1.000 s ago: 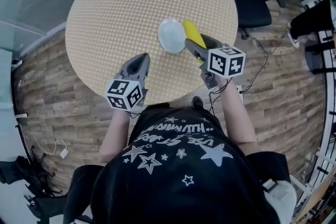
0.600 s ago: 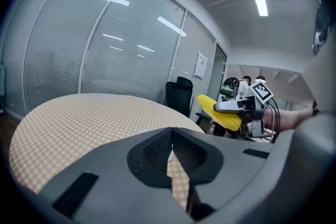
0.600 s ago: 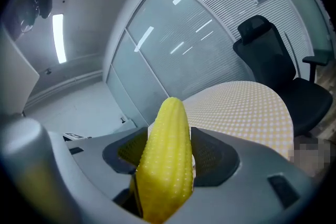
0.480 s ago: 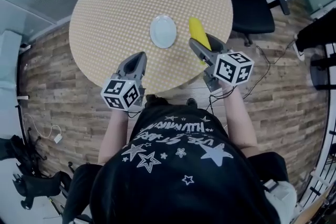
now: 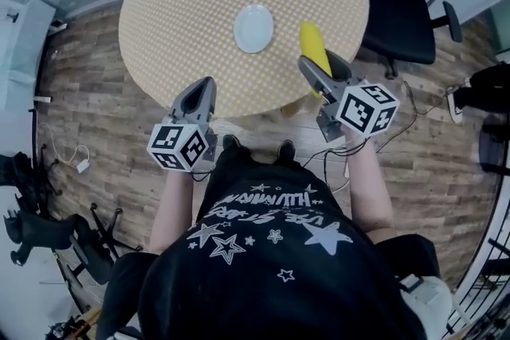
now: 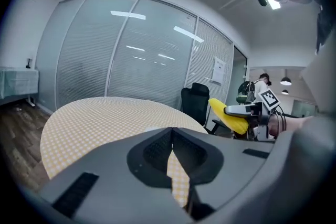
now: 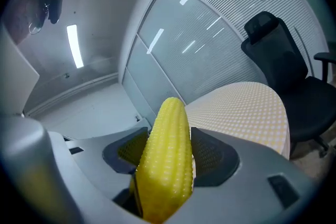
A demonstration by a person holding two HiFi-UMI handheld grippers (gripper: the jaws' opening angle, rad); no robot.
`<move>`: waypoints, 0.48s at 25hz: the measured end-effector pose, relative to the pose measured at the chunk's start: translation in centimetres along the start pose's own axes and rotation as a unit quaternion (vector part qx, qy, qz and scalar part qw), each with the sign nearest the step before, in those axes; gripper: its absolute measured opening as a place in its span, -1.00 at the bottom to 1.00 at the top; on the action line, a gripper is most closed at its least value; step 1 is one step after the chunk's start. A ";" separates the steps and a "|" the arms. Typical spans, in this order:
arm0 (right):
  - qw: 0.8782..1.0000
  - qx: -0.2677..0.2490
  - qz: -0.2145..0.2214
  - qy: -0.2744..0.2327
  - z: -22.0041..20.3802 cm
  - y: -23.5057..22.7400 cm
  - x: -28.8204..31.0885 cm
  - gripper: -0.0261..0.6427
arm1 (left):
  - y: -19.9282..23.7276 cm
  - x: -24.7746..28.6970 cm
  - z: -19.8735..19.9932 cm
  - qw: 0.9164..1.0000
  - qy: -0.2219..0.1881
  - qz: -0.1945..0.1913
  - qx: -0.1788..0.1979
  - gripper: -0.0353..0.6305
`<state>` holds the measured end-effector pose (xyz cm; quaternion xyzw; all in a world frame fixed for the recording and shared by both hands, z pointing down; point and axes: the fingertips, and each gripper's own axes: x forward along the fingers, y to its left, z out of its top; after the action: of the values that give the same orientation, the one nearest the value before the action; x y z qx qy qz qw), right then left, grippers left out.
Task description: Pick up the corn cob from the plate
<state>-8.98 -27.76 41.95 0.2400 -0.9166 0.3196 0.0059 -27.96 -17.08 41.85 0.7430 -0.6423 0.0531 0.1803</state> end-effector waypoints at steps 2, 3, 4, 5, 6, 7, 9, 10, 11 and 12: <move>1.000 -0.002 0.008 -0.005 0.0 0.7 0.0 -0.13 | 0.1 -0.8 0.1 1.000 -0.001 0.001 0.004 -0.88; 1.000 -0.002 0.012 -0.009 0.0 1.2 0.0 -0.13 | 0.2 -1.1 0.2 1.000 -0.004 0.000 0.006 -0.88; 1.000 -0.002 0.015 -0.012 -0.2 1.7 0.0 -0.13 | 0.3 -1.5 0.3 1.000 -0.008 -0.001 0.008 -0.88; 1.000 -0.003 0.018 -0.012 -0.5 2.3 -0.1 -0.13 | 0.2 -1.9 0.4 1.000 -0.011 -0.003 0.007 -0.88; 1.000 -0.006 0.019 -0.011 -0.9 3.0 -0.3 -0.13 | 0.1 -2.4 0.5 1.000 -0.015 -0.007 0.007 -0.88; 1.000 -0.010 0.019 -0.008 -1.2 3.6 -0.4 -0.13 | -0.1 -2.9 0.5 1.000 -0.019 -0.013 0.008 -0.88; 1.000 -0.019 0.015 -0.007 -1.8 4.7 -0.6 -0.13 | -0.4 -3.8 0.7 0.999 -0.025 -0.025 0.014 -0.88; 1.000 -0.019 0.012 -0.008 -2.1 5.2 -0.7 -0.13 | -0.4 -4.3 0.7 0.999 -0.025 -0.030 0.018 -0.88; 1.000 -0.018 0.009 -0.009 -2.4 5.8 -0.8 -0.13 | -0.5 -4.8 0.6 0.999 -0.024 -0.034 0.020 -0.88; 1.000 -0.015 0.008 -0.010 -2.6 6.5 -0.9 -0.13 | -0.5 -5.5 0.5 0.999 -0.024 -0.038 0.020 -0.88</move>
<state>-11.47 -21.42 40.14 0.2360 -0.9232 0.3034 -0.0023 -28.47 -12.07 39.58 0.7717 -0.6163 0.0412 0.1514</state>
